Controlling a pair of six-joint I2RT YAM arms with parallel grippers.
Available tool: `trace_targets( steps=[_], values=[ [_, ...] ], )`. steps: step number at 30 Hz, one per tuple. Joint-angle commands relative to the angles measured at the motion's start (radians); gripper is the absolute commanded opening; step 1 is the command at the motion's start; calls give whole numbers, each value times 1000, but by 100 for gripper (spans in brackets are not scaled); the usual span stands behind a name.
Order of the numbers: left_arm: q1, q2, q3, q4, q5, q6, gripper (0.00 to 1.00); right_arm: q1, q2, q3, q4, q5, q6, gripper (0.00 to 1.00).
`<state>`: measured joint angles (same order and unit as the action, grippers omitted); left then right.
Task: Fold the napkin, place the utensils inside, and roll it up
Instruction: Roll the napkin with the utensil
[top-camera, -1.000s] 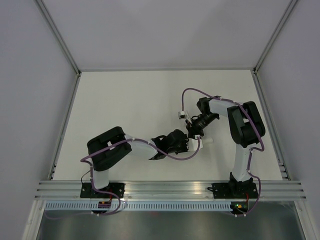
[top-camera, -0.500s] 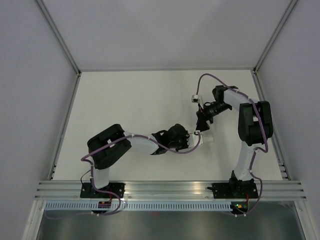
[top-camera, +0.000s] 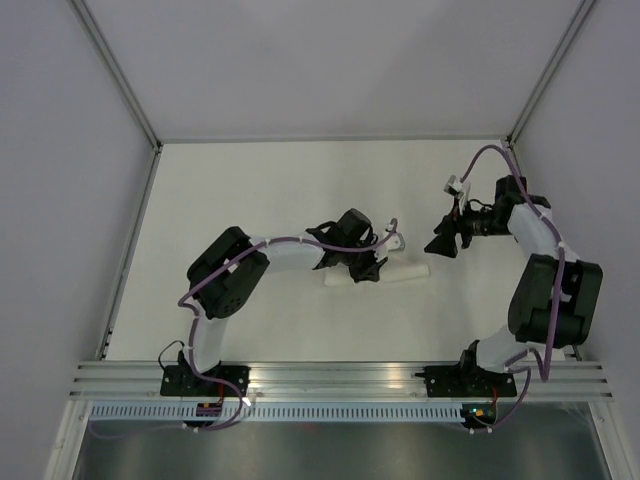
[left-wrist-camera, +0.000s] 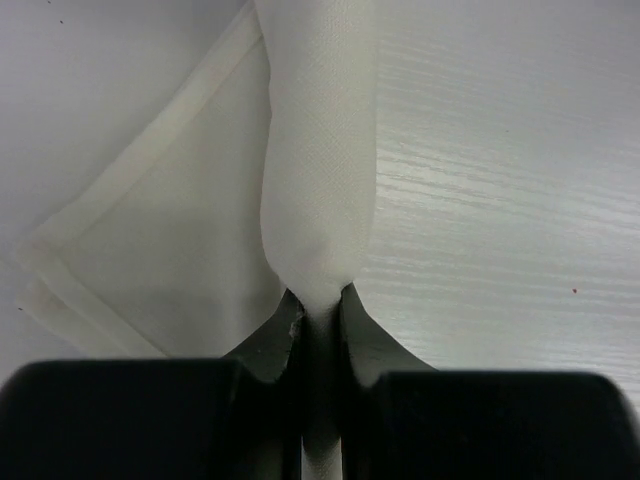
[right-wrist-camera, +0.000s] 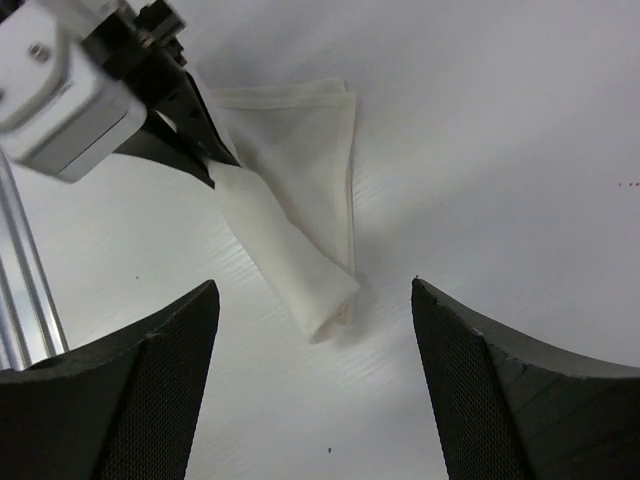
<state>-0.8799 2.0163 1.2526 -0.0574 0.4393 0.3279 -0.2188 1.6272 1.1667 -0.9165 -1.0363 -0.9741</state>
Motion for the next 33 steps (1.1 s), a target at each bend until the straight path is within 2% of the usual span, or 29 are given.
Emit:
trace_targets(
  steps=[1, 4, 9, 16, 26, 33],
  values=[
    [39, 104, 69, -269, 145, -75, 2, 28, -169, -174, 291, 63, 72, 83],
    [58, 186, 180, -378, 171, -98, 2, 123, -390, -417, 553, 235, 110, 83],
    [82, 249, 243, -449, 210, -144, 2, 324, -544, -611, 743, 418, 160, 85],
    [107, 320, 315, -530, 295, -171, 3, 557, -553, -706, 855, 610, 153, 83],
    [119, 372, 378, -599, 348, -170, 3, 786, -469, -811, 1071, 867, 106, 81],
    [130, 386, 392, -625, 397, -156, 5, 840, -376, -814, 1093, 926, 75, 67]
  ],
)
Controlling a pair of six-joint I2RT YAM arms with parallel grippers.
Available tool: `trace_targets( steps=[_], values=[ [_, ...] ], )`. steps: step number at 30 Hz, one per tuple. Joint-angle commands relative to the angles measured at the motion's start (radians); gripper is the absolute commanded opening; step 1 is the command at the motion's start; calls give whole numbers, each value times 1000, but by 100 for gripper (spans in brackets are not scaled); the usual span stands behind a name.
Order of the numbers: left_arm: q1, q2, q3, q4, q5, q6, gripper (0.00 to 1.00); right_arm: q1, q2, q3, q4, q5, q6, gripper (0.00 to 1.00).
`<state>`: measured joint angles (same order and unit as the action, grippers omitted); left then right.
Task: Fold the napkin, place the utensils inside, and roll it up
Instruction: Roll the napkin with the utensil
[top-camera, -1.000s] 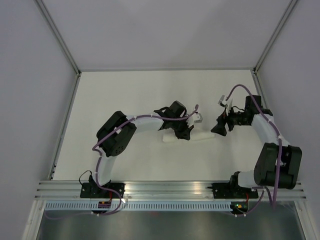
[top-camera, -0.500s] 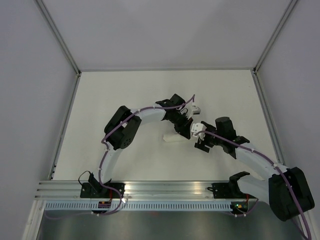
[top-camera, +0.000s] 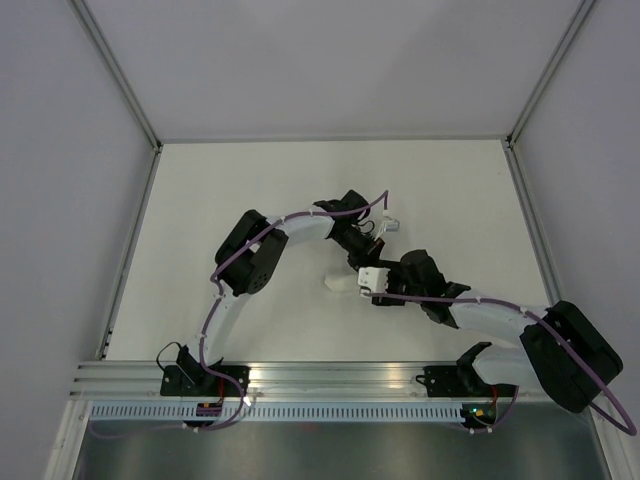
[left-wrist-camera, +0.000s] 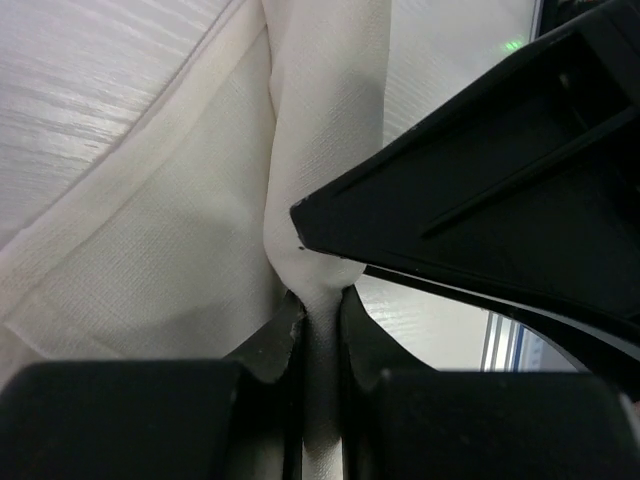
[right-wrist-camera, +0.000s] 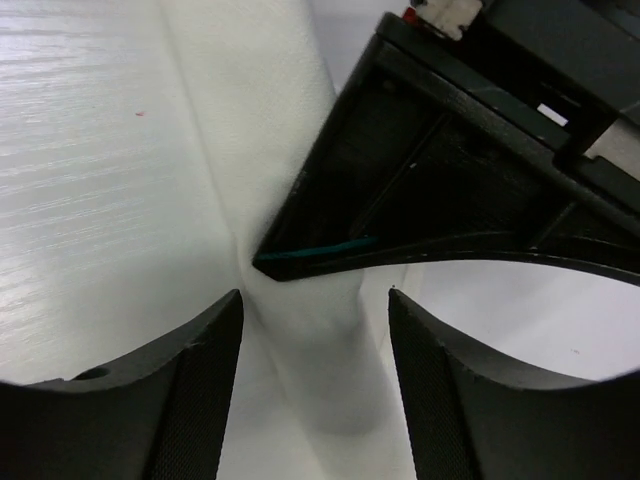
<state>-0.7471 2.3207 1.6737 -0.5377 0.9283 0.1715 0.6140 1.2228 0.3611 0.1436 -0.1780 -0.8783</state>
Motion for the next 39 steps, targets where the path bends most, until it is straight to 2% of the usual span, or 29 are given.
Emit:
trace_targets(
  steps=[1, 2, 4, 7, 11, 13, 15, 19, 23, 30, 33, 39],
  values=[
    [-3, 80, -28, -146, -86, 3, 7, 6, 38, -5, 22, 68, -22, 65],
    [-3, 77, -28, -148, -83, 6, 9, 6, 43, -4, 16, 66, -22, 62],
    [-1, 68, -23, -148, -83, 11, 24, 6, 52, 7, -15, 63, -24, 54],
    [2, 34, -19, -139, -77, 0, 38, 6, 67, 25, -73, 51, -27, 44],
    [12, -33, -28, -52, -98, -53, 42, 6, 83, 64, -141, 17, -25, 31],
    [32, -79, -37, -13, -101, -99, 54, 6, 93, 88, -206, -6, -22, 26],
    [44, -113, -45, 39, -100, -124, 54, 6, 104, 105, -240, -24, -21, 21],
    [80, -204, -98, 151, -143, -212, 54, 6, 116, 148, -335, -78, -17, 20],
    [117, -347, -186, 292, -252, -306, 54, -10, 147, 203, -429, -165, -21, 19],
    [158, -620, -535, 619, -573, -464, 53, -74, 283, 340, -613, -284, -73, 18],
    [157, -702, -699, 766, -664, -512, 52, -103, 349, 397, -676, -305, -99, 18],
    [103, -923, -993, 1011, -839, -494, 51, -148, 501, 536, -818, -359, -152, 18]
  ],
)
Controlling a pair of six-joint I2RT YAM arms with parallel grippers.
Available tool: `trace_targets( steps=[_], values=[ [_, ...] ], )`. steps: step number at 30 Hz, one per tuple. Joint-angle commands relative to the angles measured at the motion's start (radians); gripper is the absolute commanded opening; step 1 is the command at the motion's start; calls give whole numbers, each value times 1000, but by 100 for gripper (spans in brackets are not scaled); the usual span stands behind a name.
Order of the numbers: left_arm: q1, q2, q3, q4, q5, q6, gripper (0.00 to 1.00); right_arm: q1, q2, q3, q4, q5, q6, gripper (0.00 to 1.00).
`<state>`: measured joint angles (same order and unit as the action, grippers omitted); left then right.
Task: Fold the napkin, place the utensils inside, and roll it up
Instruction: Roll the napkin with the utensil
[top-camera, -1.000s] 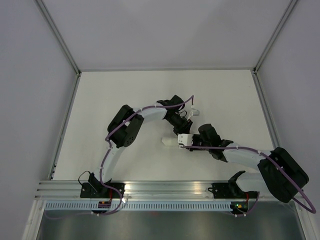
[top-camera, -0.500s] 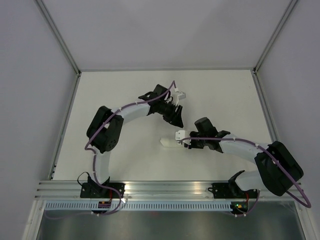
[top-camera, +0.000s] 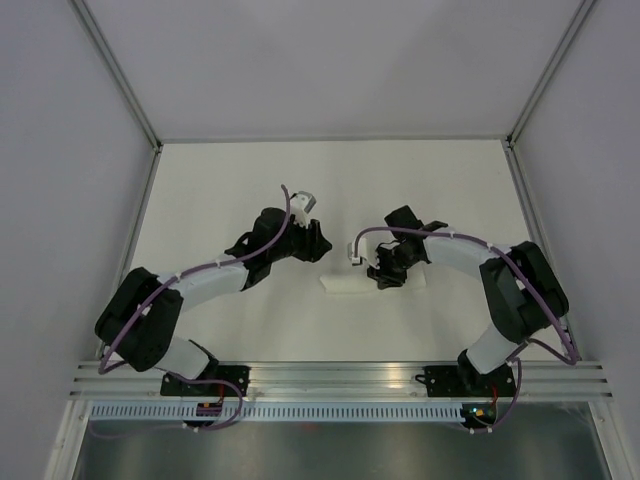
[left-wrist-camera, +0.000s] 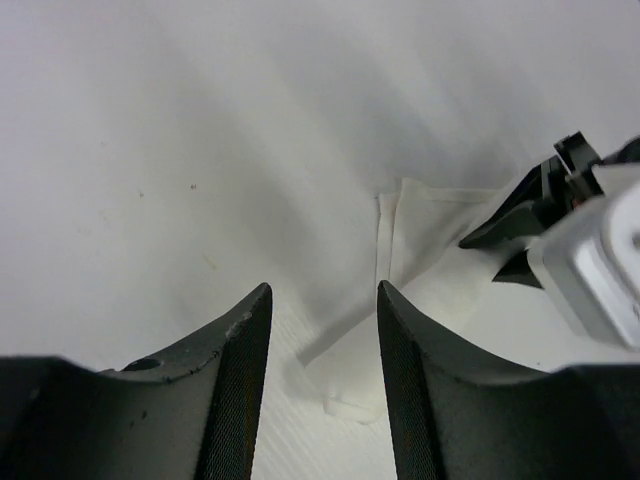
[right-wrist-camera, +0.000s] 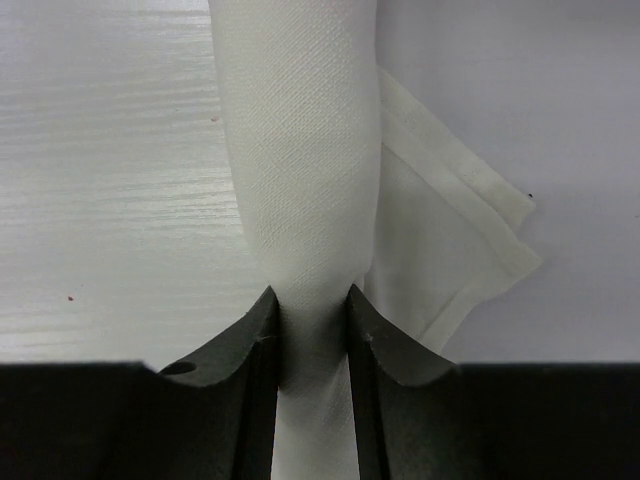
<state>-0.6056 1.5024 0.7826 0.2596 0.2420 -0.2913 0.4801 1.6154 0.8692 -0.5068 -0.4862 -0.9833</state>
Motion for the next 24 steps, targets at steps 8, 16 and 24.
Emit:
trace_targets(
  steps=[8, 16, 24],
  values=[
    [-319, -185, -249, 354, -460, 271, 54, -89, 348, 253, -375, -114, -106, 19],
    [-548, 40, -198, 466, -584, 703, 58, -110, 469, 367, -449, -109, -97, 19],
    [-603, 278, -140, 579, -587, 911, 65, -117, 495, 386, -452, -97, -81, 19]
  ],
)
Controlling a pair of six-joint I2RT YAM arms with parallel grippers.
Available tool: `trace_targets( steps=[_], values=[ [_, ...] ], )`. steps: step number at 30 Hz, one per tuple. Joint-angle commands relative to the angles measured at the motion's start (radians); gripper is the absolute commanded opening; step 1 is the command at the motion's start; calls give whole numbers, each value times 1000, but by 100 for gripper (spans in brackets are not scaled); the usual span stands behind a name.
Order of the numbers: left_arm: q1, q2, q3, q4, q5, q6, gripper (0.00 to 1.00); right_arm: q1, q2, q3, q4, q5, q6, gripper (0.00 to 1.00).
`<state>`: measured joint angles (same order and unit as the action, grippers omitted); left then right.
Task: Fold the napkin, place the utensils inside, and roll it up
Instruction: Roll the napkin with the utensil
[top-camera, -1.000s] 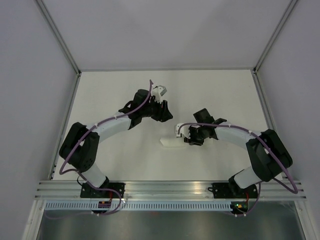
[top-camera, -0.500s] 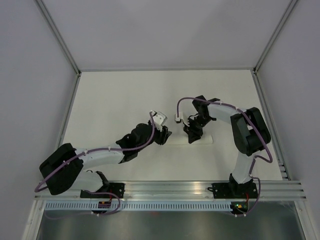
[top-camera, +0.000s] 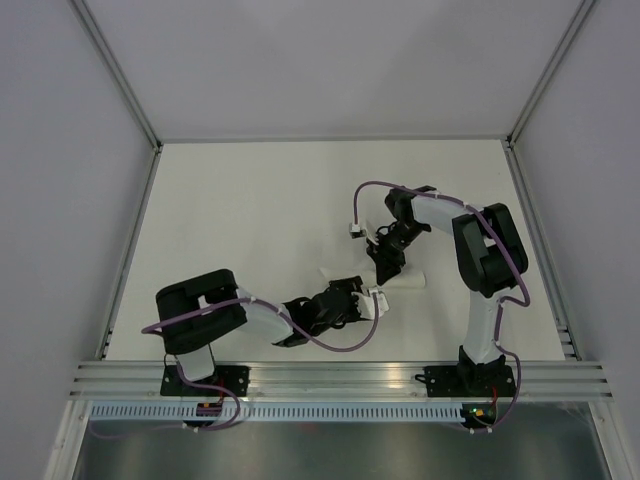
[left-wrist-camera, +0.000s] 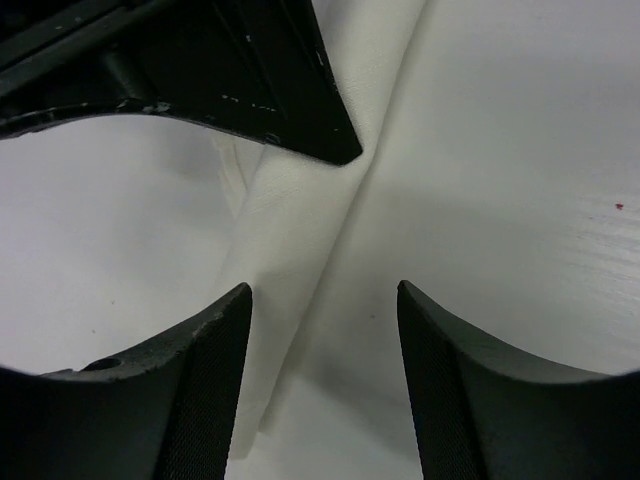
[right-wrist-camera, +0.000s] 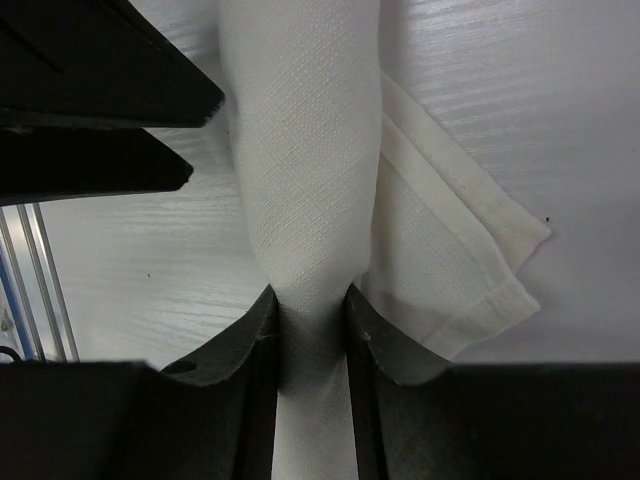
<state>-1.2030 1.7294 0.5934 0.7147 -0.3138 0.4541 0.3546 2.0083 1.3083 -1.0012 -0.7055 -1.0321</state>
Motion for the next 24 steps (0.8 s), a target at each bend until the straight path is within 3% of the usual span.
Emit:
trace_targets(
  steps=[1, 9, 15, 20, 24],
  values=[
    [-7, 64, 63, 126, -28, 191, 66, 9, 106, -52, 42, 123, -29, 19],
    [-9, 176, 135, 85, -45, 268, 66, 9, 125, -40, 30, 121, -26, 19],
    [0, 190, 147, -13, 1, 218, 57, 6, 141, -21, 6, 113, -39, 19],
    [17, 185, 193, -150, 71, 175, 38, 6, 145, -18, -2, 109, -43, 19],
    [39, 179, 236, -247, 131, 126, 14, 3, 145, -20, -5, 103, -46, 22]
  ],
)
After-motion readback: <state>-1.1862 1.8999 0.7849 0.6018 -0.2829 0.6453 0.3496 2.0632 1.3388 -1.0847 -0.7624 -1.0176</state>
